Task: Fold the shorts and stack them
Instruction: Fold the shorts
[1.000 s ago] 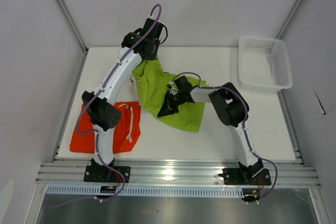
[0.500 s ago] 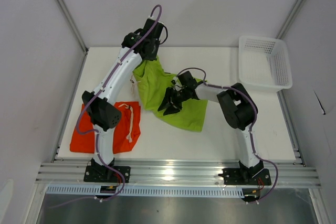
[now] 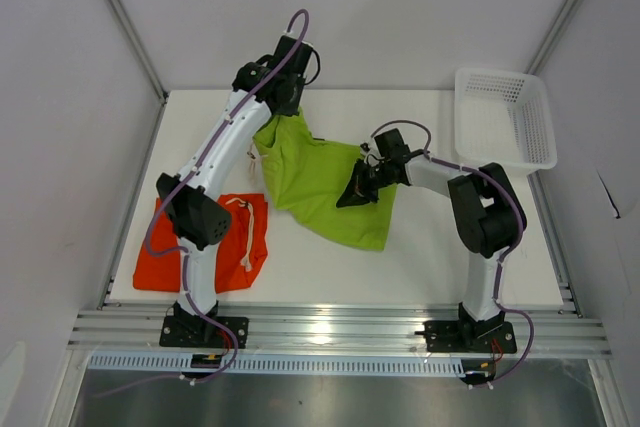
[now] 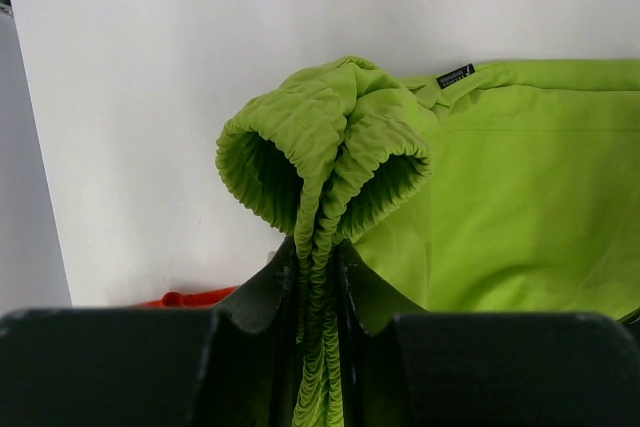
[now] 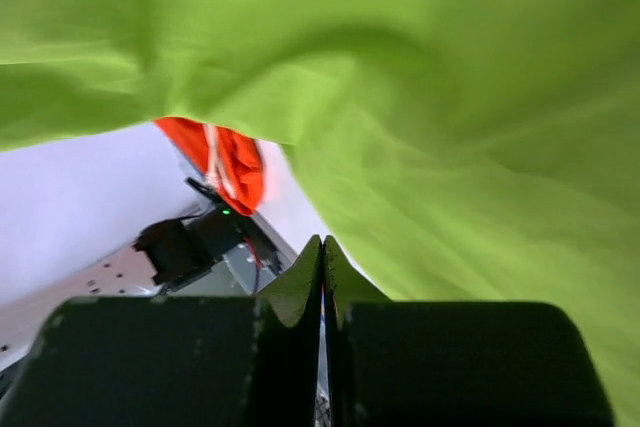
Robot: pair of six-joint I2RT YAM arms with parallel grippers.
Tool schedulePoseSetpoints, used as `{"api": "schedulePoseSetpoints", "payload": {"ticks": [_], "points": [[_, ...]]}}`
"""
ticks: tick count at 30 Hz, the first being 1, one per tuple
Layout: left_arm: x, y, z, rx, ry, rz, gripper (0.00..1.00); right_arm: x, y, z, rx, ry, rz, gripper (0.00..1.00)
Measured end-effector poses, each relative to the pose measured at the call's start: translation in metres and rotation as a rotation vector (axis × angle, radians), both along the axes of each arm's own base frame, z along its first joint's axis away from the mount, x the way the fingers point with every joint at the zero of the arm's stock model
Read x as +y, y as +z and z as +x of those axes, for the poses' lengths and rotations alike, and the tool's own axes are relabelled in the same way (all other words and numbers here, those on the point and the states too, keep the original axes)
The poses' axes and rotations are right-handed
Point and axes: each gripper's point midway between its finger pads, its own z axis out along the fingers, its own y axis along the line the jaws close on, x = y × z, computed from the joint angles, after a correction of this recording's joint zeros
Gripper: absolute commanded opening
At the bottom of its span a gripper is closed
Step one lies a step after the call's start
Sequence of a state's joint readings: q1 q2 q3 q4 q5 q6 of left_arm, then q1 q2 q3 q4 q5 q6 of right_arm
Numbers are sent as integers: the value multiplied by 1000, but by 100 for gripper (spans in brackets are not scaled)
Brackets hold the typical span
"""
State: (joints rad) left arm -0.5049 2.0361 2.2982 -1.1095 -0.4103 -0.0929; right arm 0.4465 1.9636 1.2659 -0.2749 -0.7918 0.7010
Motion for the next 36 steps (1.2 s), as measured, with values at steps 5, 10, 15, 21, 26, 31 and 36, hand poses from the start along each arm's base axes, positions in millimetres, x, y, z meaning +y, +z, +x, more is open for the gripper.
{"api": "schedulePoseSetpoints", "payload": {"ticks": [5,10,15,21,26,31,36], "points": [[-4,0,-3,0,-4,13,0,-20,-26,-4,13,-29,-115,0],[-9,0,-11,1,-8,44,0,-25,-39,-8,27,-24,-142,0],[-18,3,-21,2,-16,68,0,-19,-61,-19,79,2,-153,0],[-30,2,-28,-3,-20,74,0,8,-66,-47,146,57,-77,0],[-35,-5,-33,-1,-24,110,0,38,-66,-65,147,88,-40,0],[-43,-34,-49,27,-35,190,0,52,-65,-67,133,89,-4,0],[-59,-47,-75,33,-43,206,0,57,-64,-58,117,66,42,0]]}}
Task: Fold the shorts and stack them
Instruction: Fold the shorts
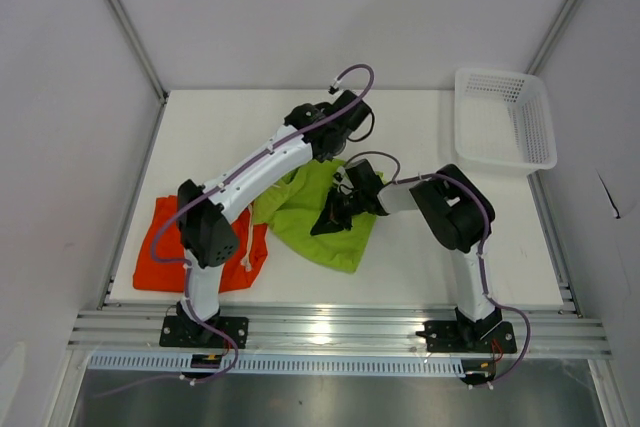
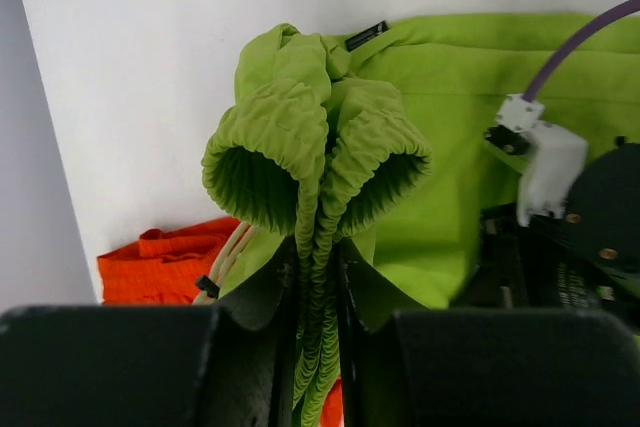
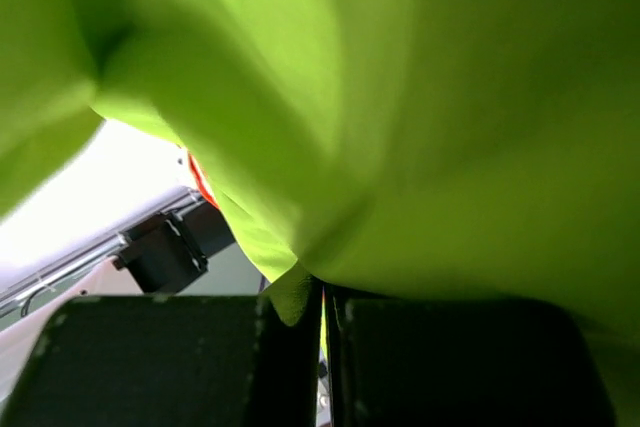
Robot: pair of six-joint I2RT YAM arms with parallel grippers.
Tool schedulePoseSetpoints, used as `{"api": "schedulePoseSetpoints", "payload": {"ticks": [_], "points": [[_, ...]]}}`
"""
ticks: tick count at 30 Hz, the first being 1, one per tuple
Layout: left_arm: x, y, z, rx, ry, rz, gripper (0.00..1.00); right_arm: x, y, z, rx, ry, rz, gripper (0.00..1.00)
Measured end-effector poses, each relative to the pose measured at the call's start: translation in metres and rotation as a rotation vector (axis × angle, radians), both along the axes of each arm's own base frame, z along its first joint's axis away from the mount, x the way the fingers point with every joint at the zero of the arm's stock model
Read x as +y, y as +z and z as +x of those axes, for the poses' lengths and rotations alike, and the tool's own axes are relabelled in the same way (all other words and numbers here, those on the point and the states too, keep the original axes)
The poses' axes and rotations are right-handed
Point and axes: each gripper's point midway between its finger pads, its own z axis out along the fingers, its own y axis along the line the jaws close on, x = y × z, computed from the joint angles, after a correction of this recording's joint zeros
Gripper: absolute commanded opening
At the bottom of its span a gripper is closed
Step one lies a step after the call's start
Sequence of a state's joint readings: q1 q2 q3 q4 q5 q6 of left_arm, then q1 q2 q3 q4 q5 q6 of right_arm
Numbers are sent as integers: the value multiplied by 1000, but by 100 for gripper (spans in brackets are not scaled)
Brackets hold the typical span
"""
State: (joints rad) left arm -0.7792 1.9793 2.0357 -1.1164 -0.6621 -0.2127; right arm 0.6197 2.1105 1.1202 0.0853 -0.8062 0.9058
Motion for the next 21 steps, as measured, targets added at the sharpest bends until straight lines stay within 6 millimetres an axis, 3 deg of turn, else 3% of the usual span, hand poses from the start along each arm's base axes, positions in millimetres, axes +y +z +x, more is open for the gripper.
{"api": "schedulePoseSetpoints", "payload": {"ticks": [21], "points": [[-59,10,-34,-14,136,-333,0,13,0,12,-52,-26,106,0]]}}
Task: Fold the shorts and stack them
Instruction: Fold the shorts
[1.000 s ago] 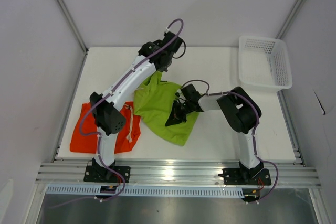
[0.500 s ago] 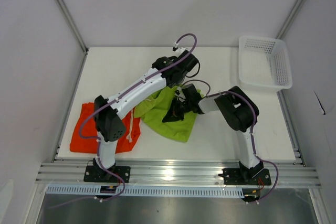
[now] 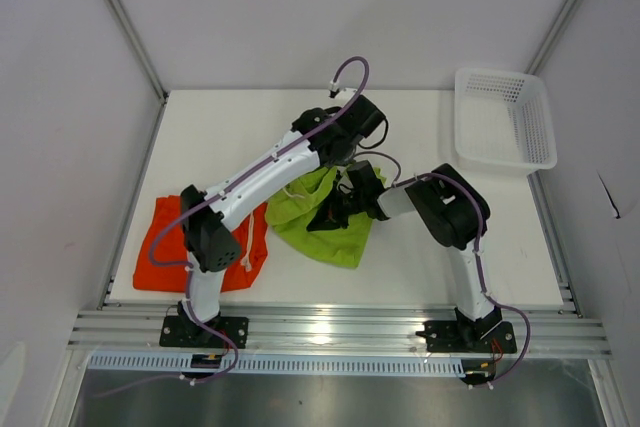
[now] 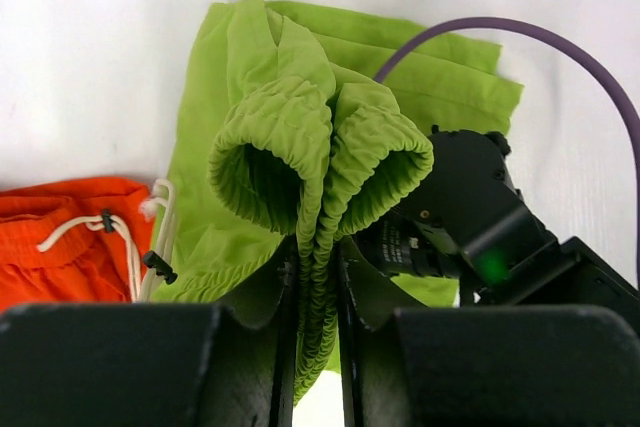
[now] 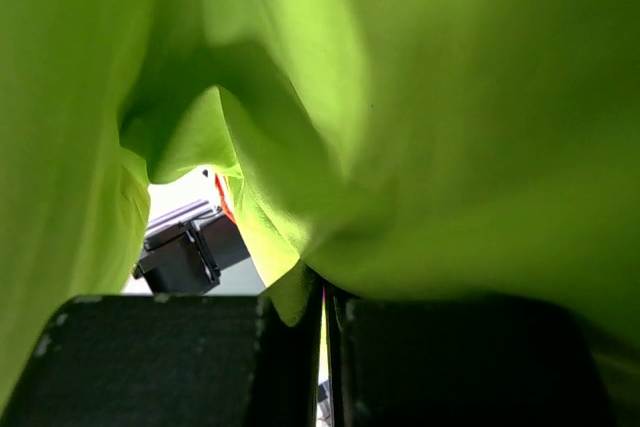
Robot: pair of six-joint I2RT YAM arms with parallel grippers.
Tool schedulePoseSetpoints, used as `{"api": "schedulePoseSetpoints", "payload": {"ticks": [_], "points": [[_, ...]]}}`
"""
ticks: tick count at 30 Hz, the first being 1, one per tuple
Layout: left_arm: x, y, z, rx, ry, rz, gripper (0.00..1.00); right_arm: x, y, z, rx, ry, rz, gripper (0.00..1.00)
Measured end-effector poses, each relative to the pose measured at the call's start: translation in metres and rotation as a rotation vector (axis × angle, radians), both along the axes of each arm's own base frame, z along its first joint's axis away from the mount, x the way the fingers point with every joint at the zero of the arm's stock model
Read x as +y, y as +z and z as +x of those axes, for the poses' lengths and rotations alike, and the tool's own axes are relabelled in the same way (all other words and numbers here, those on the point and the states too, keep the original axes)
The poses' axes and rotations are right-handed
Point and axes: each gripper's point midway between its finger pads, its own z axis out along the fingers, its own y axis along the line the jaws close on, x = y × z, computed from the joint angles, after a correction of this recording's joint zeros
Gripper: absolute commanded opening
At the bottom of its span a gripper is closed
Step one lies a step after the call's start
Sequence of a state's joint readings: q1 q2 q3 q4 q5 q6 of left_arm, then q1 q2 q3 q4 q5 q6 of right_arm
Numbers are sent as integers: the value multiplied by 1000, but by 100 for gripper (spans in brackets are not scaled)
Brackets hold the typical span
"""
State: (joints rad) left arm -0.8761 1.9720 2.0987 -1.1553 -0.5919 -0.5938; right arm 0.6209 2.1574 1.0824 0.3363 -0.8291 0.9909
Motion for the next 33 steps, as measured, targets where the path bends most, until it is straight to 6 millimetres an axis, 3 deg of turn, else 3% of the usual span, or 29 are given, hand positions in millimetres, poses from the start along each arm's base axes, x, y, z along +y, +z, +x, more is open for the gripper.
{"api": "schedulePoseSetpoints", "payload": {"ticks": [9,11,14,20,24,28,31,33], "points": [[-20,-23,-4,60,17,-61,0,1,0,0,-8,4,16,1],[-25,-28,-5,70,13,-79,0,1,0,0,-9,4,18,7],[-29,-32,-5,72,8,-93,1,-2,1,2,-7,4,26,24],[-30,-28,-4,64,5,-103,1,-13,10,2,40,-17,1,37],[-30,-22,-4,54,4,-111,1,-33,25,8,27,-56,-65,47],[-27,-18,-5,47,4,-107,0,-61,41,21,-23,-116,-129,50],[-26,-18,-5,49,5,-102,0,-92,50,26,-60,-178,-177,52],[-26,-18,-5,49,3,-101,0,-115,53,25,-87,-232,-223,63]]}}
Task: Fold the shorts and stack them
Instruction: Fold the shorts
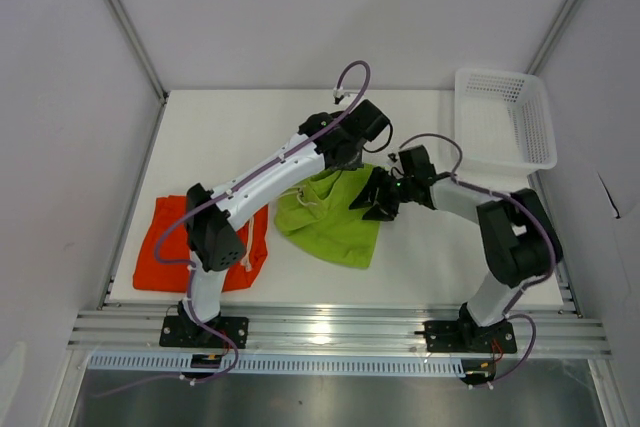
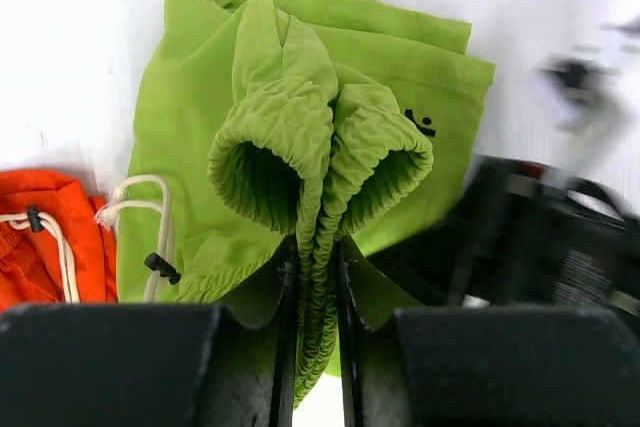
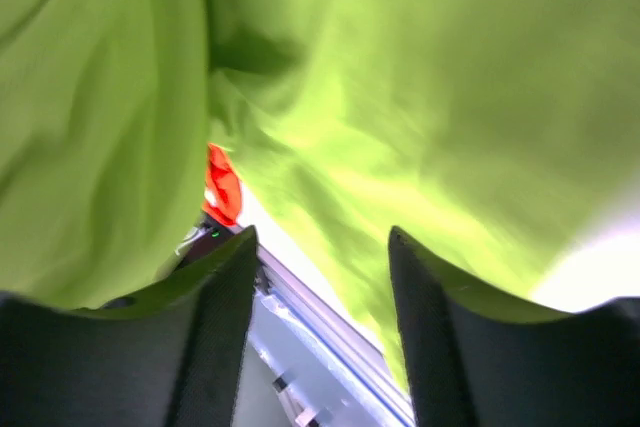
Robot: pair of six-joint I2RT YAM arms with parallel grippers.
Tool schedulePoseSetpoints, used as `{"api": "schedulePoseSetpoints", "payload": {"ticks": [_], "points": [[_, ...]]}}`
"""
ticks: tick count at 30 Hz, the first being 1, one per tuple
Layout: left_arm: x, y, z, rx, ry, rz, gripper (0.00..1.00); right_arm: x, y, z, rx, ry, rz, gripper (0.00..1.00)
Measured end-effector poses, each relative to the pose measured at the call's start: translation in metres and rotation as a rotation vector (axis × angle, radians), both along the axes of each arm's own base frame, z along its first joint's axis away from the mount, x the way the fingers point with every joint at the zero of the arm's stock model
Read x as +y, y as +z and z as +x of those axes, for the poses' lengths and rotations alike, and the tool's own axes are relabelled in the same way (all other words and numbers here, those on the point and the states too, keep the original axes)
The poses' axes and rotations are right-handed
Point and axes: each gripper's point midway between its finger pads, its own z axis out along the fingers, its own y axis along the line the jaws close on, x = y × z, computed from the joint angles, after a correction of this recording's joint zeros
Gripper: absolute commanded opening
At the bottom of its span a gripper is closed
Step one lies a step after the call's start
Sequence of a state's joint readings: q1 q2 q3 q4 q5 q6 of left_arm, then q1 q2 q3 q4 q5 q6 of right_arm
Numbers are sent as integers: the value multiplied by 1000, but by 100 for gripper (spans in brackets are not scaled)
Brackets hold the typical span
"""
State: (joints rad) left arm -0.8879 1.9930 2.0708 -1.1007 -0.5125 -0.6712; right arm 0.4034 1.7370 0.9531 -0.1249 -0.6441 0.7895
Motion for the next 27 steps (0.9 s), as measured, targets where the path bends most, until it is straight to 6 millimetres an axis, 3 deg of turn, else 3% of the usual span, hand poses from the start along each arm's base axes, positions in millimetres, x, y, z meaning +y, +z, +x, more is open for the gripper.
{"api": "schedulePoseSetpoints", "payload": {"ticks": [4,9,18,27], "points": [[0,0,0,0,-9,7,0,-45,13,-4,-84,-107,-99,66],[-4,6,0,-4,-22,-15,0,-72,29,1,-208,-173,-202,64],[-7,13,1,-12,-25,-36,0,-90,-24,4,-122,-185,-355,62],[-7,10,1,-5,-24,-26,0,-96,-41,16,-117,-196,-410,54]]}}
